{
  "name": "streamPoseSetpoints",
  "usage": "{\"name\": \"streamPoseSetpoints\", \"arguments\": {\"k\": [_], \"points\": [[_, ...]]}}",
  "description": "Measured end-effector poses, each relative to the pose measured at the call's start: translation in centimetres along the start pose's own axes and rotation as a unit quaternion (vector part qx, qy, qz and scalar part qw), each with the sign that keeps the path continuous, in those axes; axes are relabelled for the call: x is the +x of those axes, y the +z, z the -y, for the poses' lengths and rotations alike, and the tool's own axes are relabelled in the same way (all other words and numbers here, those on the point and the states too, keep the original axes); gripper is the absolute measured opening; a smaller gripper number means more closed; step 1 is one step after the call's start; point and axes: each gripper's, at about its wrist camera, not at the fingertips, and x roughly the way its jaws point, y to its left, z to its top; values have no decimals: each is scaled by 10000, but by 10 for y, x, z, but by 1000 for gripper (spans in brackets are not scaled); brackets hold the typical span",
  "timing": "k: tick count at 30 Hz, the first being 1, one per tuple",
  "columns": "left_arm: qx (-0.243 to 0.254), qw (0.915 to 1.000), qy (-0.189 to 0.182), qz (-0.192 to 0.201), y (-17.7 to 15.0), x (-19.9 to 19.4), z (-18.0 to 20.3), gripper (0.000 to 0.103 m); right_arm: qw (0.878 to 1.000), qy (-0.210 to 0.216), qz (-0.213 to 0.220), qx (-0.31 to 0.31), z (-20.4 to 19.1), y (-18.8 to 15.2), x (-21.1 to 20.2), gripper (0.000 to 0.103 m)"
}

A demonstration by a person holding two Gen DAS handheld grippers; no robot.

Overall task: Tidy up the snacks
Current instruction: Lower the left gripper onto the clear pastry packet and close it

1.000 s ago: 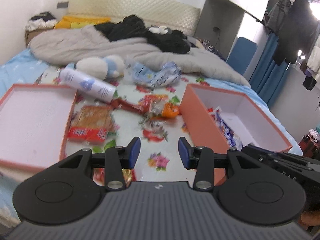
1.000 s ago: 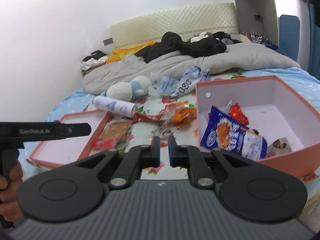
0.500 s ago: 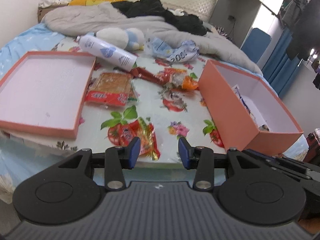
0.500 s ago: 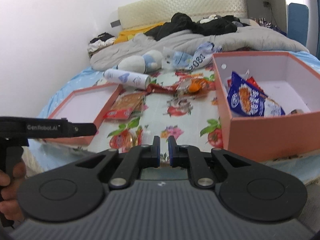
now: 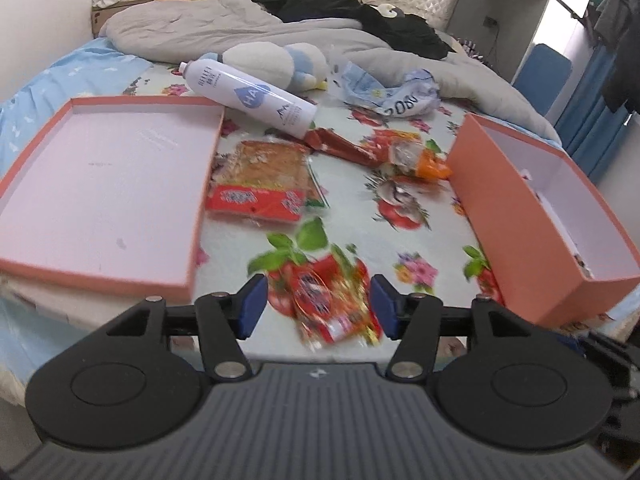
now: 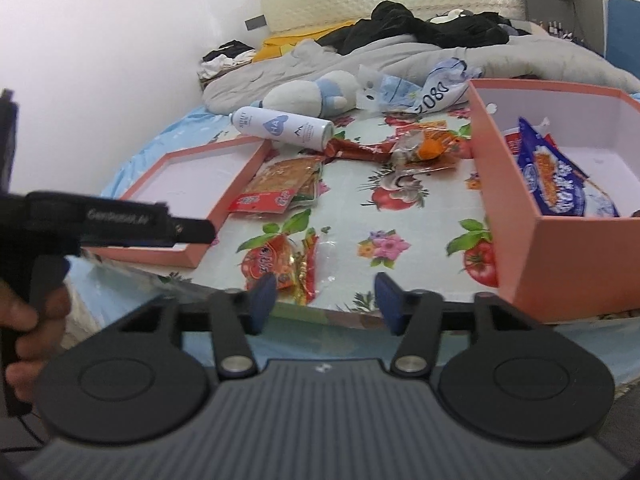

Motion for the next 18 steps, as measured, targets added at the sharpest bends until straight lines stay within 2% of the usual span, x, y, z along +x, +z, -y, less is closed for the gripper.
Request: {"name": "streamPoseSetpoints", "arguments": {"k": [7,13,18], "points": [[187,9996,132,-184,42,43,-15,63,9996,204,-171,-84,-10,14,38,85],[142,9984,215,-507,75,89,-27,63,9978,536,-384,-17,-19,24,74,86],[427,9960,271,-741,94,126,-24,64,9959,603,-645,-183,-30,24,107,86]]}}
